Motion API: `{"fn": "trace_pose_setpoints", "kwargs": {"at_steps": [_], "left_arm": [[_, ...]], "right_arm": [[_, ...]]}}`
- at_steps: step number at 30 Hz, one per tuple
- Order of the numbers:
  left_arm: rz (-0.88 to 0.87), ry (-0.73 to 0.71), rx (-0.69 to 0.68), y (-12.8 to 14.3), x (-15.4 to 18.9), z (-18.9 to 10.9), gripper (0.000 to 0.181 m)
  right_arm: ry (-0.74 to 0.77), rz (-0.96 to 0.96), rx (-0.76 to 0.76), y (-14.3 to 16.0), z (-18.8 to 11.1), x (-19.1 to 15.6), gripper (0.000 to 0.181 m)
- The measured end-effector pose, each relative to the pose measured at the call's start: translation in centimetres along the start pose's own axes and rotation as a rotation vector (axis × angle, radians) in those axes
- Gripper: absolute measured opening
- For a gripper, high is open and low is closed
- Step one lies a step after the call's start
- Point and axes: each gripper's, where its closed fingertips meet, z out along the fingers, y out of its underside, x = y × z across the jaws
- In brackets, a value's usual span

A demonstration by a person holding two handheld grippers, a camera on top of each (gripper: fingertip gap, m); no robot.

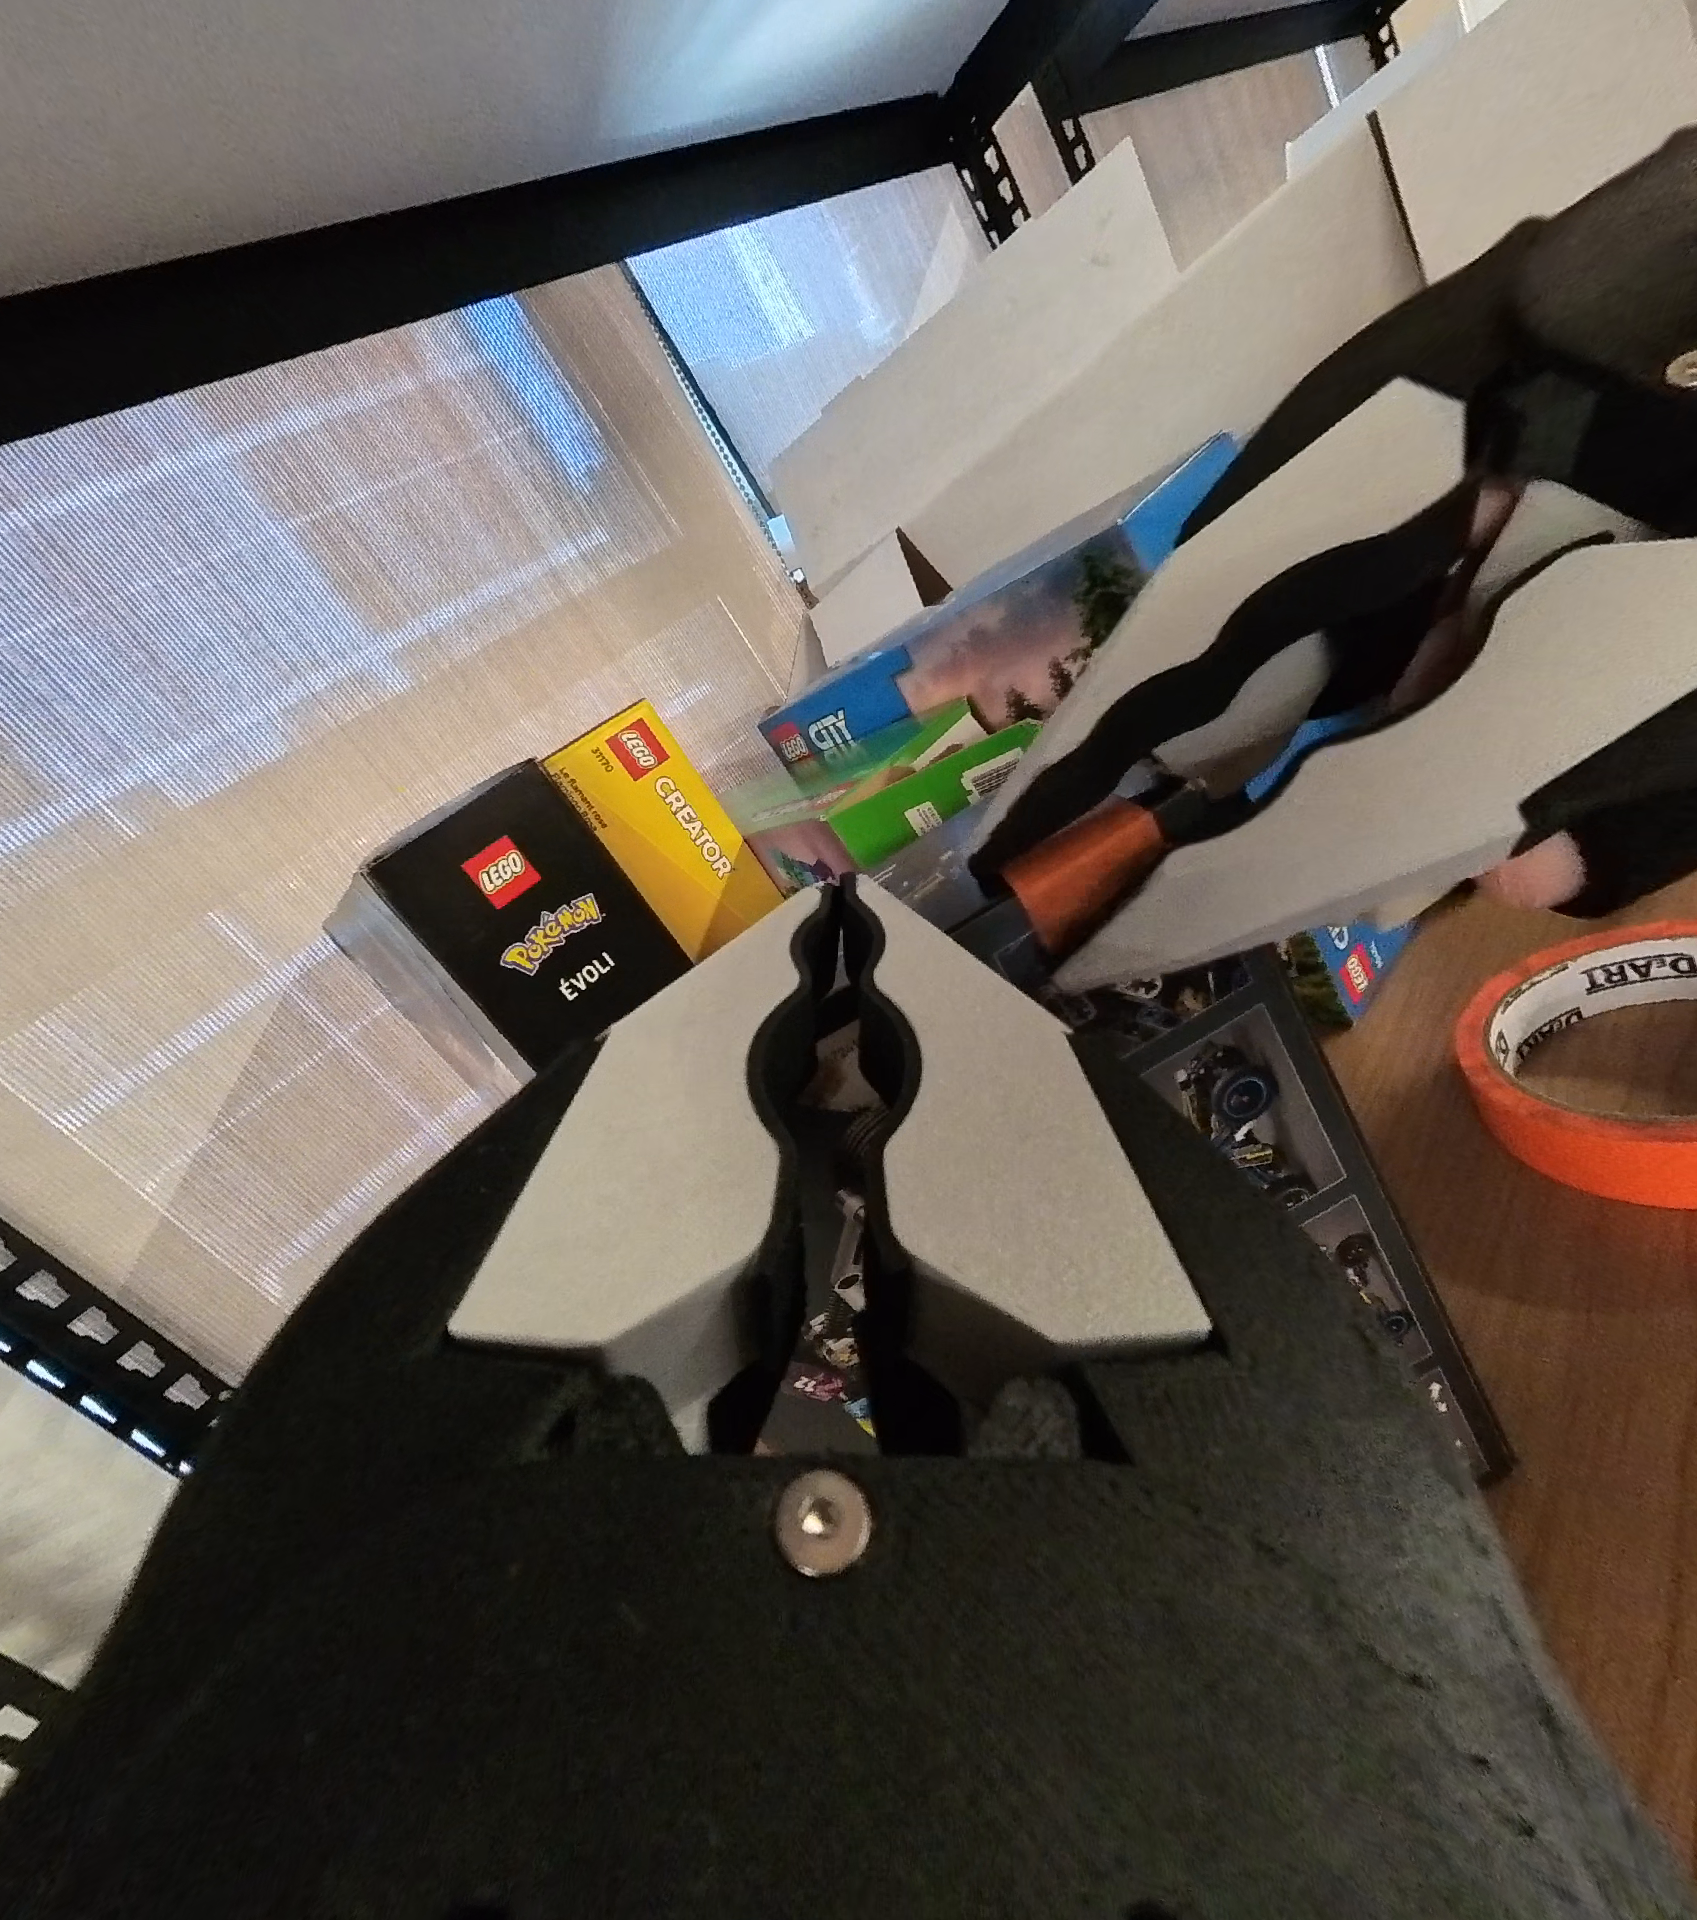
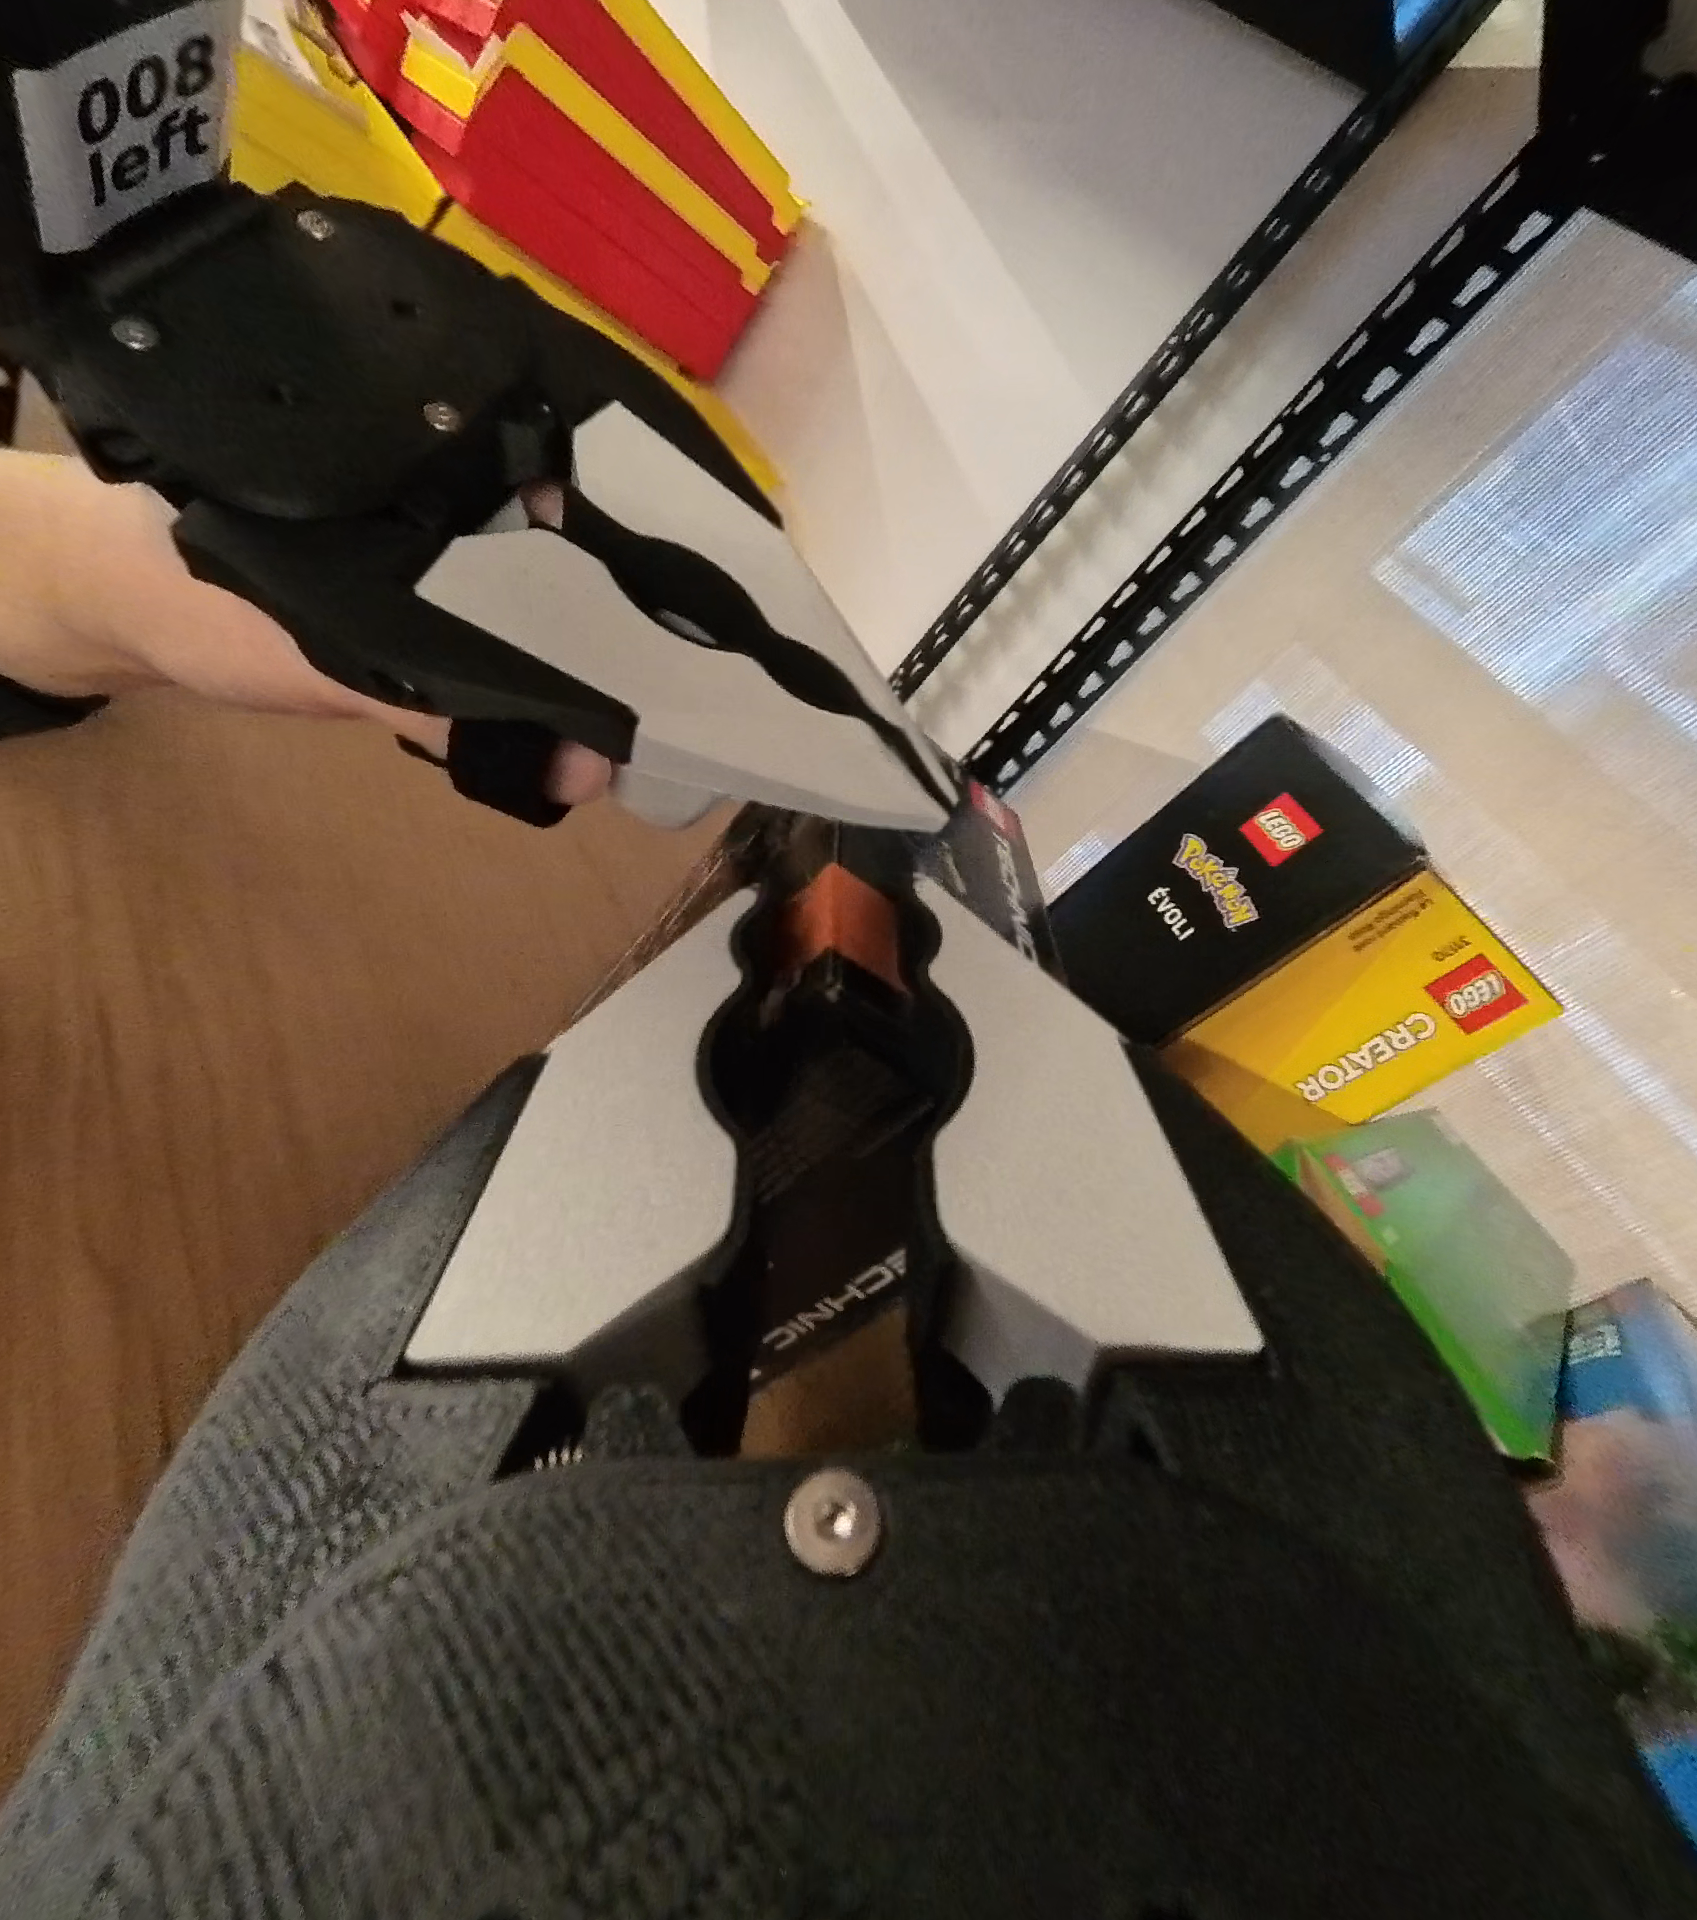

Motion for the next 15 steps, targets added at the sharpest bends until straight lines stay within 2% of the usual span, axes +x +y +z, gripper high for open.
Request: {"fn": "trace_pose_setpoints", "kwargs": {"at_steps": [2, 4, 9, 12, 15], "left_arm": [[0.001, -0.001, 0.001, -0.01, 0.0, -0.01, 0.0], [0.004, -0.002, 0.0, -0.01, -0.02, -0.01, 0.0], [0.01, -0.005, -0.004, 0.02, -0.01, 0.03, 0.0], [0.007, -0.003, -0.002, 0.0, 0.02, 0.02, 0.0], [0.009, -0.005, -0.003, 0.0, 0.0, 0.07, 0.0]], "right_arm": [[0.001, 0.025, 0.049, -0.93, -0.04, -0.24, 0.025], [0.013, 0.049, 0.032, -0.8, 0.13, -0.02, 0.003], [0.025, 0.064, 0.025, -0.55, 0.09, 0.3, 0.008], [-0.01, 0.146, 0.022, -0.52, 0.02, 0.24, 0.008], [0.02, 0.075, 0.046, -0.6, -0.02, 0.25, 0.008]]}}
